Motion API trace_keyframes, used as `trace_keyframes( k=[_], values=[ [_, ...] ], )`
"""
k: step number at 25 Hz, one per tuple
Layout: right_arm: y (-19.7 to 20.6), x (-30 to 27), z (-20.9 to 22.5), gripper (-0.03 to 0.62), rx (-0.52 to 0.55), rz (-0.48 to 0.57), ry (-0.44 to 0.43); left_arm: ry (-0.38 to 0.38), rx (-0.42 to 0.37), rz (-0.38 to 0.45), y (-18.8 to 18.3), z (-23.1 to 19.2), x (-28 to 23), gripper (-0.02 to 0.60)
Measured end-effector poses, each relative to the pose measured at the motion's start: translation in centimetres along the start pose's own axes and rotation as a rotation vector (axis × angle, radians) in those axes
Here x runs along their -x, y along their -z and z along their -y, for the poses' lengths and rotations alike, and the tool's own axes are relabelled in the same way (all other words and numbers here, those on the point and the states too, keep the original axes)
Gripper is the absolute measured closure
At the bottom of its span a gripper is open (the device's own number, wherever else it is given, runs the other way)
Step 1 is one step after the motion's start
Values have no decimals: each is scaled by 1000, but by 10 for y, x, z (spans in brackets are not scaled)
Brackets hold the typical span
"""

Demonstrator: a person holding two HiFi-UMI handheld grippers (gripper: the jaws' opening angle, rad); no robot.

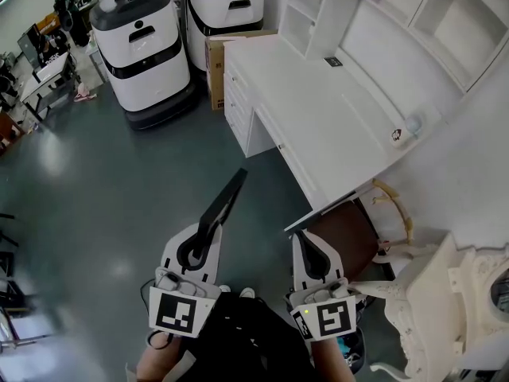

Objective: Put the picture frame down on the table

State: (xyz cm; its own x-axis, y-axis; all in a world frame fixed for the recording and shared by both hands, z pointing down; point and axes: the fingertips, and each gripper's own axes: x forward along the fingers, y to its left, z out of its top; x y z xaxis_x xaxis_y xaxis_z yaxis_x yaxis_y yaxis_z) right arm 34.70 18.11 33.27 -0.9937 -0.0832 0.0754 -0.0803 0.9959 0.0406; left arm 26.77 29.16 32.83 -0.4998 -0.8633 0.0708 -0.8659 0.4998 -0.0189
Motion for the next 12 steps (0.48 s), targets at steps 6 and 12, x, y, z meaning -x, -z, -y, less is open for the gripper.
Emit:
trace_keyframes(
  k=[6,12],
  values=[
    [1,7,3,592,34,-4,-28,-42,3,5,-4,6,6,569],
    [0,15,4,592,22,12,-80,-76,-17,11,-7,17,14,569]
  ],
)
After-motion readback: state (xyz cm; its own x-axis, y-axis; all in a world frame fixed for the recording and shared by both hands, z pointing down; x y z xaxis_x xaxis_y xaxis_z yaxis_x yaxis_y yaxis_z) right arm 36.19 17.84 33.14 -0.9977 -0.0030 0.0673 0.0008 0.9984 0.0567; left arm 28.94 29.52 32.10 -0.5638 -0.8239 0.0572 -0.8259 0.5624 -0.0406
